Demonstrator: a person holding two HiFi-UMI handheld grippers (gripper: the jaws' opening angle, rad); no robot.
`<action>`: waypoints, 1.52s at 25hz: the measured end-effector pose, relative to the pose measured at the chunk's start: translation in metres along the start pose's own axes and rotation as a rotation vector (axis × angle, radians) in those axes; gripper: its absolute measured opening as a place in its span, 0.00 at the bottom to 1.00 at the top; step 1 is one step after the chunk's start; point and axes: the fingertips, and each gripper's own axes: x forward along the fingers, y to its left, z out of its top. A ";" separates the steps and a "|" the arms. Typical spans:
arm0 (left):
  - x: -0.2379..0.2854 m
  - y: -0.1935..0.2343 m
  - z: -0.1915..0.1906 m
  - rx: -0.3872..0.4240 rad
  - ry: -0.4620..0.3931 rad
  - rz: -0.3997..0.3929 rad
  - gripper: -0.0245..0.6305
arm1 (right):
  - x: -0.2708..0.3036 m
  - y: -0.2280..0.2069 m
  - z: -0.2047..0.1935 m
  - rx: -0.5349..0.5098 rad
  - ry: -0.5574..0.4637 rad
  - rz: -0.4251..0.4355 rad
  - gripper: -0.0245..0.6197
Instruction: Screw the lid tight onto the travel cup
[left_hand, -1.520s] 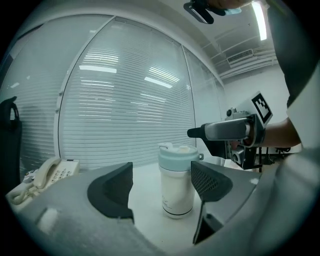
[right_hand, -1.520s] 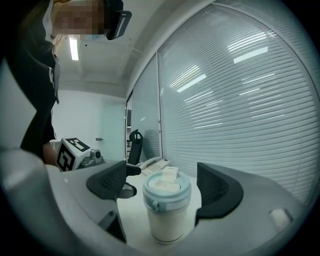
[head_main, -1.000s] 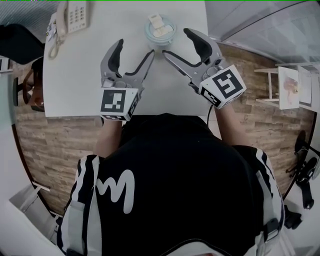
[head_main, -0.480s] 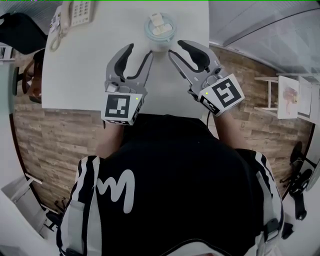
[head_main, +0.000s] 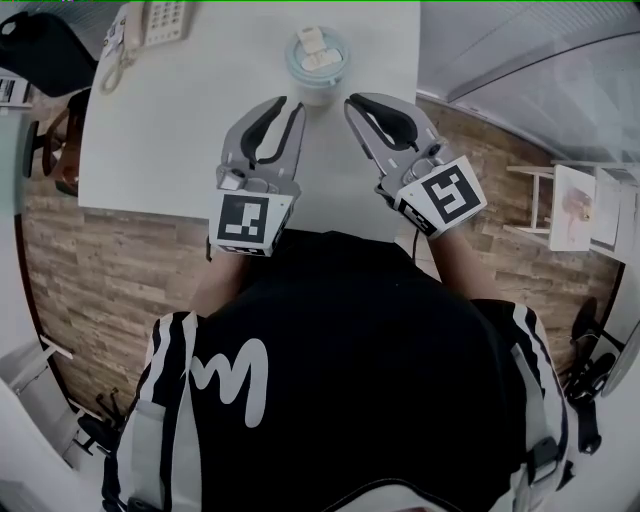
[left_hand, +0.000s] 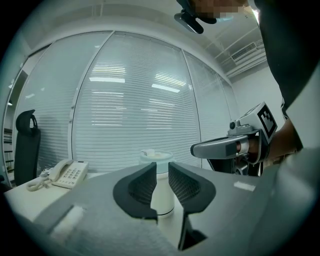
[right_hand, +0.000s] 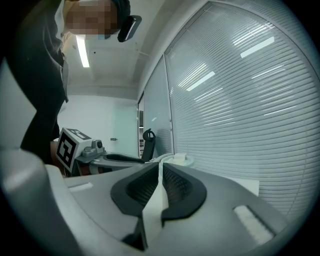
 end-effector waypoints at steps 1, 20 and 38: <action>0.001 -0.002 0.000 0.000 0.000 -0.001 0.15 | -0.001 0.000 -0.001 -0.004 0.002 0.004 0.07; 0.003 0.007 -0.010 0.005 0.028 0.048 0.04 | 0.005 0.007 -0.001 0.006 -0.005 0.007 0.04; 0.002 -0.002 -0.009 -0.004 0.015 0.026 0.04 | -0.004 0.000 -0.001 0.052 -0.027 -0.044 0.04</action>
